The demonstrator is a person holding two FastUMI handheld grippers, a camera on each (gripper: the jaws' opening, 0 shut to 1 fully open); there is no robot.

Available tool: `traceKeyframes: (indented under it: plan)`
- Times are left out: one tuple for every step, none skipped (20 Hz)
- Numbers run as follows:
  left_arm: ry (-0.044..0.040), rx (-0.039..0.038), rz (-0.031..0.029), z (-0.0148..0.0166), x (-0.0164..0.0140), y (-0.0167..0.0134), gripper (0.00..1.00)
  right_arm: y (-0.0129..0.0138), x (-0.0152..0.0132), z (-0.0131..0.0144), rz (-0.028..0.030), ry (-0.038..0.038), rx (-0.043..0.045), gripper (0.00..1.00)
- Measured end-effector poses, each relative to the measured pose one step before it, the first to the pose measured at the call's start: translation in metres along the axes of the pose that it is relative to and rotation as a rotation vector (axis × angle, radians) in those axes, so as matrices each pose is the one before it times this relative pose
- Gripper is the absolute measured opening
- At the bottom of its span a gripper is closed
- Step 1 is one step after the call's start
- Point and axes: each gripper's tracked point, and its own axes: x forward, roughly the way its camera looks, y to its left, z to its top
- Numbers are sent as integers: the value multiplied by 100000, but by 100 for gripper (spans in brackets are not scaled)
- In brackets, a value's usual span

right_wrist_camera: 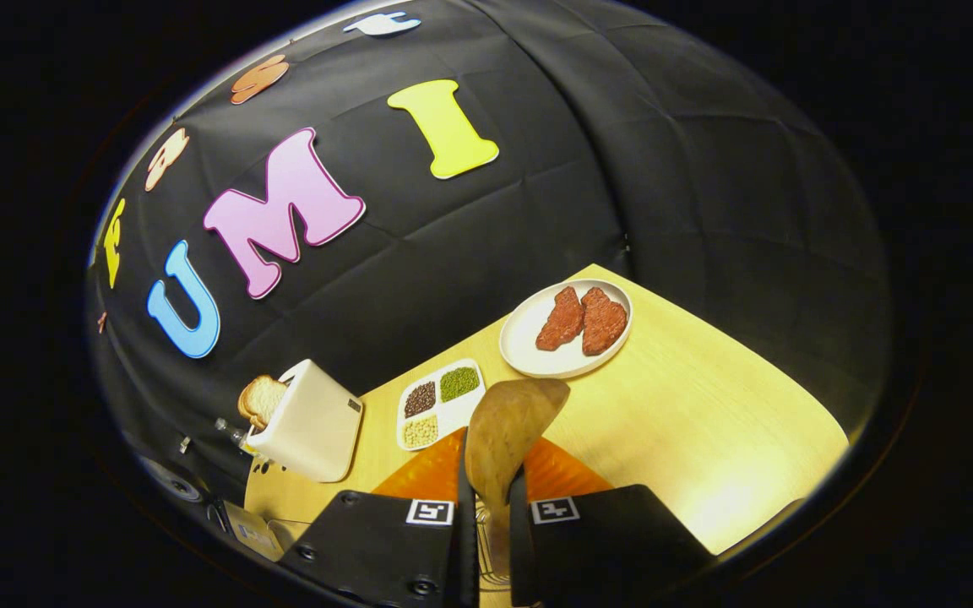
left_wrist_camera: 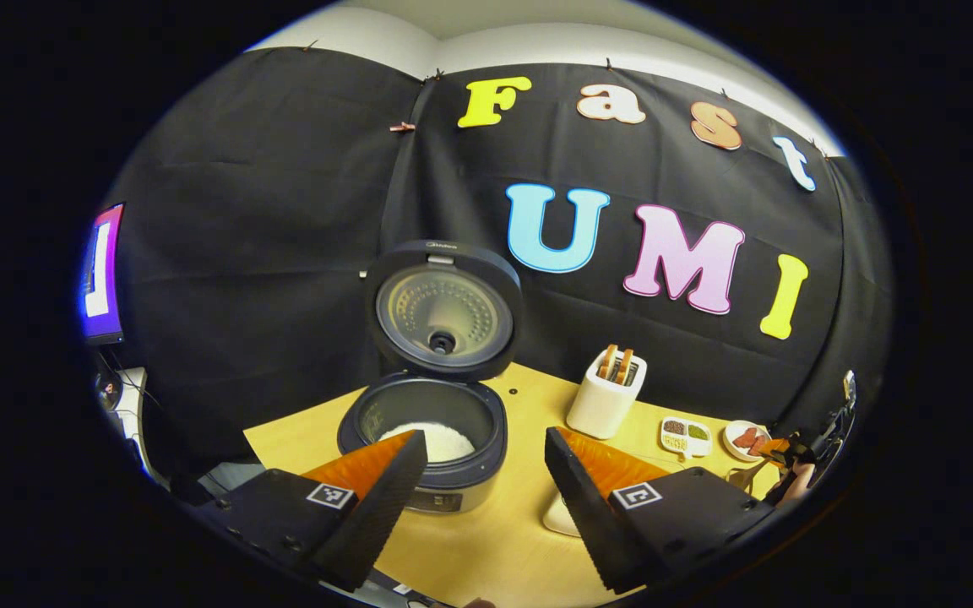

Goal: Close the left gripper, press the button to open the rice cooker; take a wooden spoon from the chopstick holder with the right hand, scoop a spoonful of rice and pour it into the rice cooker, then put the wooden spoon back into the chopstick holder.

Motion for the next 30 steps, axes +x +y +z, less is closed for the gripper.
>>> traceKeyframes:
  plan:
    - [-1932, -69, 1102, 841, 276, 743, 95, 170, -78, -435, -43, 1526, 775, 19]
    - [-2325, -323, 551, 1017, 299, 555, 95, -108, -390, -54, -780, 188, 1071, 21]
    - [-2243, 141, 608, 815, 309, 383, 95, -79, -269, 384, -740, -990, 473, 24]
    - [-2318, 850, 597, 991, 458, 486, 95, -593, -317, 213, -2622, -1530, -1814, 31]
    - [-3437, 1145, 306, 1210, 397, 497, 95, -643, -711, 449, -2377, -2363, -3765, 46]
    - [-3569, 1515, 774, 1375, 484, 614, 95, -426, -1015, 389, -1385, -2605, -4061, 47]
    - [-3297, 1687, 504, 1026, 524, 580, 95, -17, -923, 563, 182, -2461, -2901, 50]
    - [-3043, 1327, 49, 1051, 512, 396, 95, -332, -871, 526, -819, -1622, -2183, 67]
    - [-2615, 788, -389, 819, 557, 294, 95, -267, -1279, 198, 442, -1493, -882, 83]
    - [-1874, 291, -665, 683, 620, 317, 95, 112, -870, 512, -546, -1220, -508, 100]
    - [-1489, -600, -502, 502, 651, 310, 95, -141, -833, 162, -941, -1067, 142, 98]
    - [-1060, -863, -1225, 492, 826, 152, 95, -87, -1129, 159, -727, -1388, -342, 98]
    - [-733, -173, -1068, 290, 774, -25, 95, -102, -1242, 226, -563, -1907, -1141, 98]
    - [-765, 493, -508, 366, 835, 271, 95, -107, -1144, 58, -793, -1445, -1758, 98]
    - [-1355, 606, -1095, 420, 765, 214, 92, 103, -1151, -267, 163, -56, -2189, 98]
    - [-1686, 946, -1360, 633, 761, 88, 92, 222, -1335, -651, 404, 500, -2932, 98]
    - [-1835, 1571, -1505, 366, 879, 50, 95, 124, -1018, -429, 573, -136, -3681, 99]
    - [-1531, 2095, -1565, 315, 944, 46, 95, -153, -947, -284, -562, -634, -4028, 99]
    - [-1363, 2019, -1526, 220, 1051, 63, 94, -105, -1043, -234, -714, -559, -2904, 99]
    - [-1492, 1474, -1853, 225, 994, -97, 92, 189, -1140, -58, 175, -413, -1018, 99]
    - [-1447, 1009, -1742, 279, 892, -63, 94, 317, -1262, 53, 305, -837, -105, 99]
    - [-1504, 829, -1685, 292, 935, -72, 92, 126, -1142, 137, -254, -1013, -292, 99]
    - [-1676, 950, -1552, 134, 922, -215, 95, 112, -1072, -21, -192, -797, -289, 99]
    - [-1441, 1086, -1550, 170, 907, -143, 94, 301, -1029, 122, -47, -634, -187, 99]
    - [-1070, 711, -1437, -59, 922, -103, 92, 373, -1002, 199, 77, -636, -7, 99]
    - [-466, 68, -1606, -81, 804, -192, 94, 492, -892, 348, 266, -888, 88, 98]
    - [196, 154, -1453, -317, 703, -293, 94, 514, -755, 342, 236, -893, -154, 99]
    - [165, 366, -686, -206, 599, -107, 92, 520, -613, 456, -28, -1212, -115, 99]
    - [75, 243, -422, -158, 570, -36, 92, 754, -562, 541, 769, -1346, 395, 98]
    - [-212, 51, -133, -56, 504, 7, 93, 962, -467, 389, 1472, -831, 782, 98]
